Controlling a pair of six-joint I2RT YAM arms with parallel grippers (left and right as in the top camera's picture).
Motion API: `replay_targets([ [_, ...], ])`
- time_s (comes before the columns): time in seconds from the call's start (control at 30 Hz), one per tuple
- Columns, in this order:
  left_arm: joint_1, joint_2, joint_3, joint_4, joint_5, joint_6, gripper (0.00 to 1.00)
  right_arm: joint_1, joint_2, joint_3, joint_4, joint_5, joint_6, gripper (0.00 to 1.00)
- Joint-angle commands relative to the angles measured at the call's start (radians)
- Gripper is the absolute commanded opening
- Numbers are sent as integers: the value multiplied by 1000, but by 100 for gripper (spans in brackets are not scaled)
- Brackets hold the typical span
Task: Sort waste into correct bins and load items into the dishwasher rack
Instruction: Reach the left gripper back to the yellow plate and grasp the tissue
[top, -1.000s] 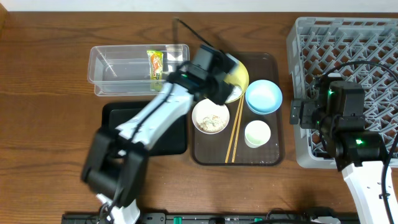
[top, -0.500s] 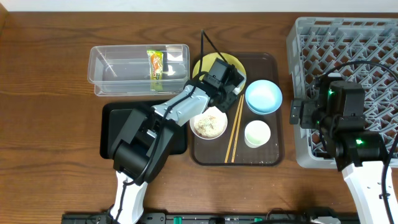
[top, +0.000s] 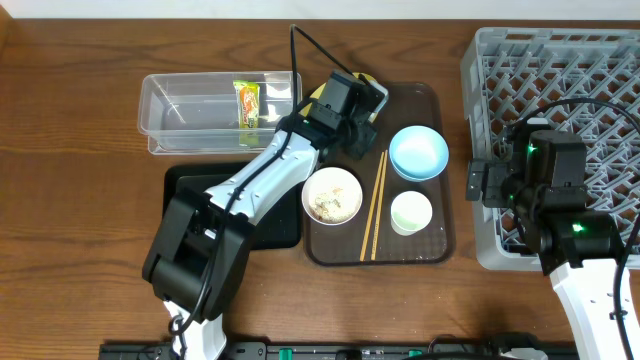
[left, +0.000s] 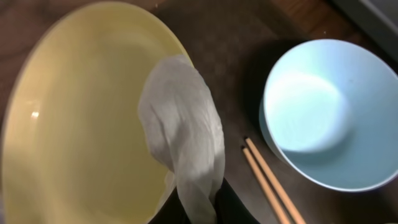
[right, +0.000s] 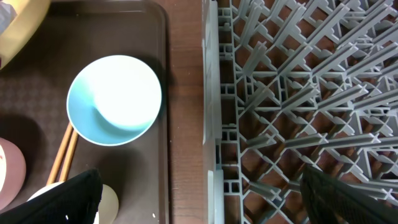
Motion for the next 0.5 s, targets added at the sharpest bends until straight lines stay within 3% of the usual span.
replay_targets([
  [0.0, -2, 6, 5, -26, 14, -55, 13, -10, -4, 21, -3, 9, 9, 99],
  [0.4, -2, 6, -5, -69, 14, -56, 17, -10, -5, 21, -5, 9, 9, 99],
  [0.47, -2, 6, -5, -73, 14, -56, 22, -10, -5, 22, -5, 9, 9, 99],
])
